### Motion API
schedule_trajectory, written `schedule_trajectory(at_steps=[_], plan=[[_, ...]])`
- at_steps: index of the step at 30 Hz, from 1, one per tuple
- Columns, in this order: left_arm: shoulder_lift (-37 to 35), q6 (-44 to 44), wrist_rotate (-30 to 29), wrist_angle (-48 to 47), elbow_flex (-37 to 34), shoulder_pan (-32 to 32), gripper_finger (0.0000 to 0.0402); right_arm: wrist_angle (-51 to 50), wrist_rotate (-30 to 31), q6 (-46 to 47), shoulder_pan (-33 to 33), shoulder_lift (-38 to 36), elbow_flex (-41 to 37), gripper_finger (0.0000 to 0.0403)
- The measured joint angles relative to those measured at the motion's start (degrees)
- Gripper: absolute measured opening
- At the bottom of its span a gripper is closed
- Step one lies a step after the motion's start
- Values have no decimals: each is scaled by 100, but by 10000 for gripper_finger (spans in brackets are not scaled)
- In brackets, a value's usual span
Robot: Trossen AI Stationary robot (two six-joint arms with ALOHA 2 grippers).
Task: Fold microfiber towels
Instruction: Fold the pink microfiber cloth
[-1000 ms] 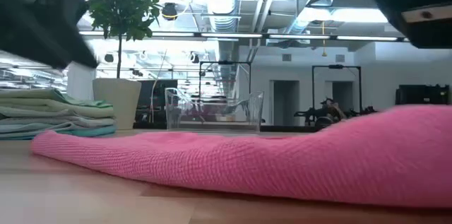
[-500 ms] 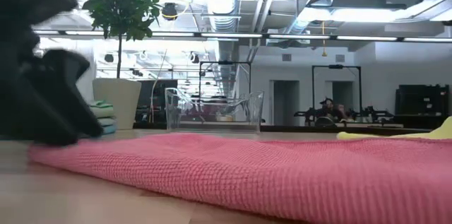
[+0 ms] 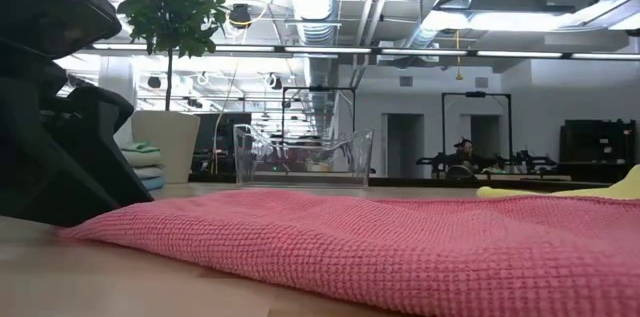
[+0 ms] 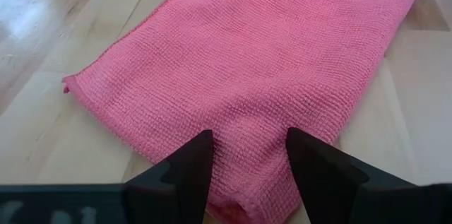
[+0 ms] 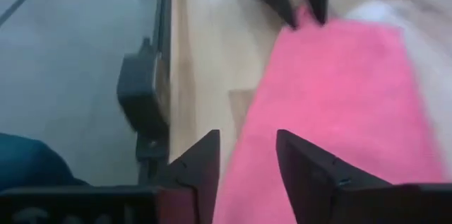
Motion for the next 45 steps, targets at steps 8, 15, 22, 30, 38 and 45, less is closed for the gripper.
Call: schedule_trajectory(at_steps=[8,15,22,30,38,45], plan=[[4,-135,23,-35,-2,-2,173,492,-264,983,76,1016,44,104],[-11,-317,62,-556,20,173,173,-2101,-80,1207,102,486,8,75],[-13,-283,-247,-1047,13,624,173,-4013,117,1578,-388,-8,-528,65],[-57,-679,219,-852,0,855,173,-3368,-434,1745,-329,-810,-1176,66],[-394,-515,585,-873,11,708,173,-1786,-404,1382,203,-1303,-1143,66],[-666,-524,1090,-846,0,688,173,-1722,501,1647,-51,-1252,-1213,90]])
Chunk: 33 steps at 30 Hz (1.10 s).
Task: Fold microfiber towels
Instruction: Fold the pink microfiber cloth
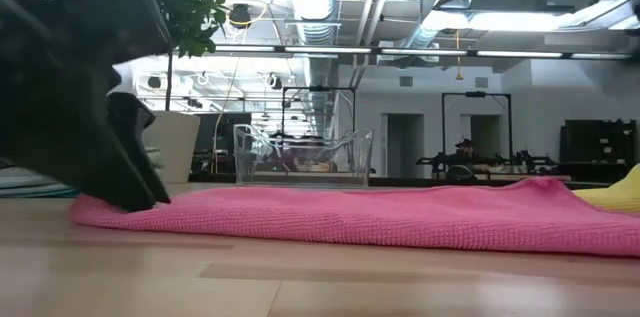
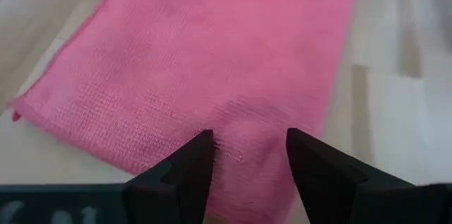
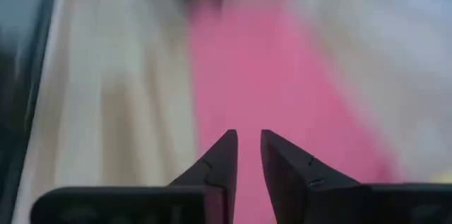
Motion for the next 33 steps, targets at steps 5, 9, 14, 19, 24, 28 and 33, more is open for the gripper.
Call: schedule_trajectory(at_steps=[5,9,14,19,24,28,33], plan=[[-142,-7,-146,40,7,0,173,1453,828,-1003,-212,411,-7,84],[-151,-15,-265,47,11,4,173,2547,783,-1096,-295,1355,-4,70],[-336,-13,16,-56,13,0,173,2663,503,14,-289,1978,28,64],[-1043,92,-479,-141,16,-54,173,2550,430,23,-272,1918,24,63],[-1170,326,-1908,30,-88,-197,172,2309,235,-391,-353,1700,2,63],[-377,65,-2276,1345,-560,-452,152,2268,136,-484,-426,1650,0,63],[1155,-81,-2317,2607,-440,-756,102,2223,157,-500,-460,1656,0,63]])
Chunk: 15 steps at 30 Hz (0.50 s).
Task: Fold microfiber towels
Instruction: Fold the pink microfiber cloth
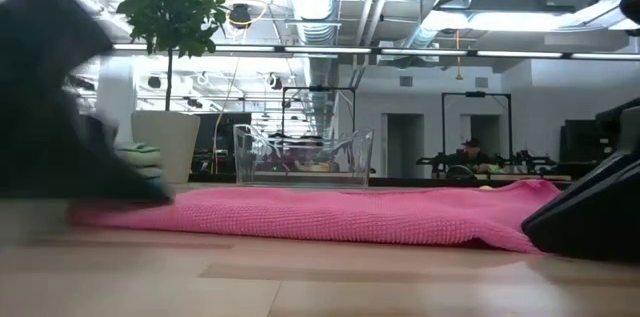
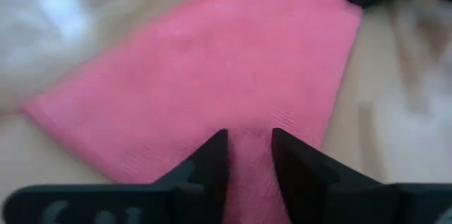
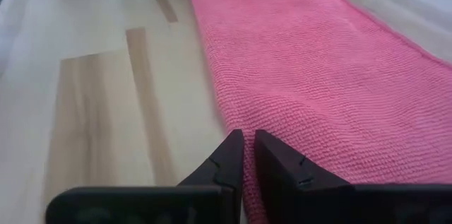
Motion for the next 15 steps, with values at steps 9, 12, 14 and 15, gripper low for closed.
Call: schedule_trajectory(at_steps=[9,12,14,15], plan=[[565,-1168,-100,-1053,534,31,6,-745,49,-401,130,-772,-4,63],[256,-1248,57,-1518,496,-4,8,-1221,298,-289,332,-1158,0,63],[75,-1256,96,-1634,478,-12,10,-1308,1009,-216,405,-1231,2,63],[5,-1215,132,-1631,469,-9,10,-1265,1334,-214,380,-1206,2,63]])
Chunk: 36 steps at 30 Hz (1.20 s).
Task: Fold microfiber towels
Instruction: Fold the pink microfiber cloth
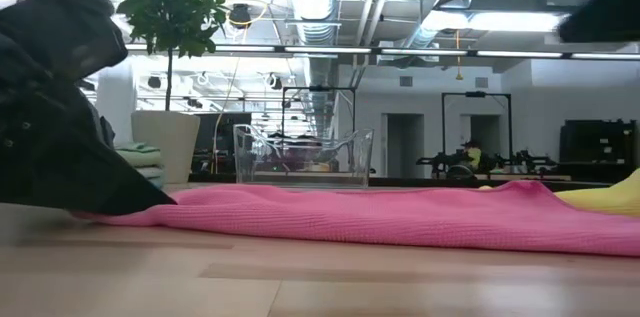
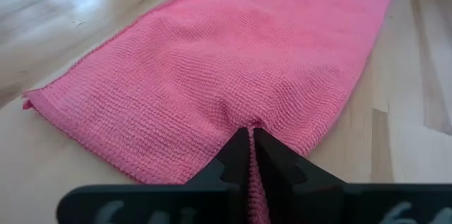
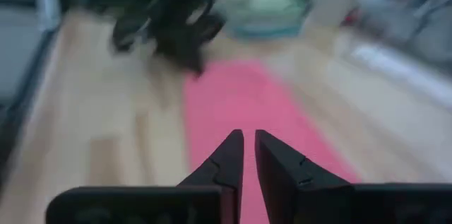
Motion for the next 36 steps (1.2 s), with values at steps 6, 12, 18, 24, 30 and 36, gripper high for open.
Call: schedule_trajectory(at_steps=[6,12,18,24,30,36], plan=[[-102,70,138,-14,-2,-18,11,1824,-482,-991,-718,775,-4,63],[-126,-37,290,-67,1,-29,11,2638,-1669,-1195,-1138,1487,14,63],[-353,-250,564,-394,8,56,12,1943,-1645,-860,-1192,1370,-173,56],[-523,20,576,-1260,20,556,12,1947,-1943,-1423,-1627,731,-847,27],[-604,754,567,-1285,4,986,12,2036,-2151,-2366,-1805,82,-1019,22],[-1243,1500,1188,-1574,-7,1308,39,1334,-2137,-2208,-1616,-895,-1005,86]])
